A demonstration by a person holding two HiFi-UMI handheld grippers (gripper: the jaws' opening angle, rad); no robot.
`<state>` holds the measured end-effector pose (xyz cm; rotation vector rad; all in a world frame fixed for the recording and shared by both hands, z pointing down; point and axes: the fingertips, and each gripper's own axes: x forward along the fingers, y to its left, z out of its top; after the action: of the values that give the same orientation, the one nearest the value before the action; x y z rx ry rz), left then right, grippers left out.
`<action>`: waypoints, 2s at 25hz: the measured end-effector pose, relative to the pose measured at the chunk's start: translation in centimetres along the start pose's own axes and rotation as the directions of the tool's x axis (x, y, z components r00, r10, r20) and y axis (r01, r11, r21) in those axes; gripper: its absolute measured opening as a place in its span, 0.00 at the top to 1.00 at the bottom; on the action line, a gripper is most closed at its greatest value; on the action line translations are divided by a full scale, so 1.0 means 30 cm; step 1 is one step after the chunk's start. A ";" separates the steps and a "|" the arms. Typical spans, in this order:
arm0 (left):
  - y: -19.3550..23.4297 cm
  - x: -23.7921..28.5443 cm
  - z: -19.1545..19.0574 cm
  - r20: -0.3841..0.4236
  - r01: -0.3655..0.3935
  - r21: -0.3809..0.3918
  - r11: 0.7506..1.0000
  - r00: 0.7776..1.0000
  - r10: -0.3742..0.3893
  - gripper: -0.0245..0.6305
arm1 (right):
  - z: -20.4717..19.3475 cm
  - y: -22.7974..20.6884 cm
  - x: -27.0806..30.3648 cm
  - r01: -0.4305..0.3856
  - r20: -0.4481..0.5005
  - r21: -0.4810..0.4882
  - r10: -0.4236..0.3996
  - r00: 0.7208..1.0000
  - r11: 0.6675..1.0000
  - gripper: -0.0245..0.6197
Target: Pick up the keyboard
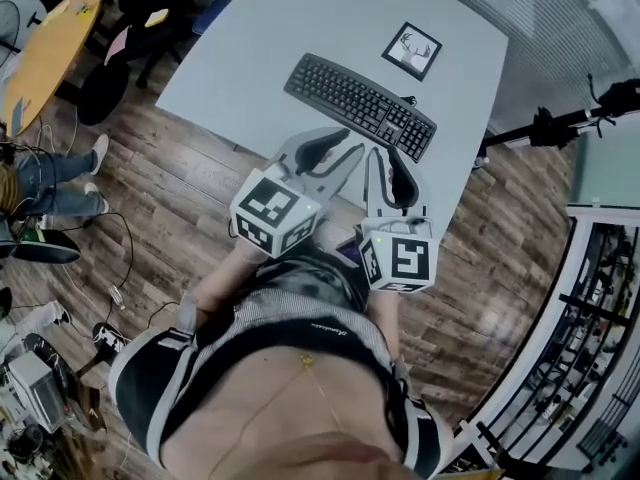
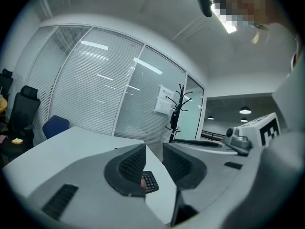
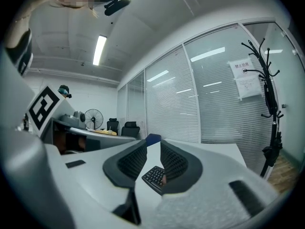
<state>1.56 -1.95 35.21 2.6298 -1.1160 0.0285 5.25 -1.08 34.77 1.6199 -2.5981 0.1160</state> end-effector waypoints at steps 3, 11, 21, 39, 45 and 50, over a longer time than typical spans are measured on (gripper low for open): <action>0.024 0.039 0.011 -0.002 0.029 0.003 1.000 1.000 -0.029 0.80 | 0.002 -0.026 0.036 0.024 0.002 -0.005 -0.024 1.000 1.000 0.82; 0.100 0.126 0.036 -0.023 0.111 0.003 0.994 0.994 -0.111 0.80 | 0.018 -0.078 0.134 0.093 0.011 -0.008 -0.093 0.996 0.996 0.82; 0.164 0.176 0.018 -0.055 0.159 0.006 0.987 0.986 -0.158 0.80 | -0.010 -0.106 0.190 0.162 -0.003 0.005 -0.162 0.987 0.987 0.82; 0.174 0.238 0.041 -0.025 0.123 -0.011 0.992 0.992 -0.123 0.80 | 0.006 -0.169 0.226 0.121 -0.017 -0.017 -0.121 0.992 0.992 0.80; 0.132 0.315 0.077 -0.012 0.106 -0.008 0.994 0.994 -0.106 0.80 | 0.038 -0.241 0.232 0.085 -0.006 -0.012 -0.085 0.996 0.996 0.80; 0.103 0.370 0.125 0.011 0.088 0.005 0.996 0.996 -0.088 0.80 | 0.082 -0.303 0.237 0.056 0.012 -0.022 -0.056 0.998 0.998 0.80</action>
<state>6.80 -12.79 33.81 2.6835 -1.0040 -0.0010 10.22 -11.68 33.29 1.6888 -2.5501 0.0738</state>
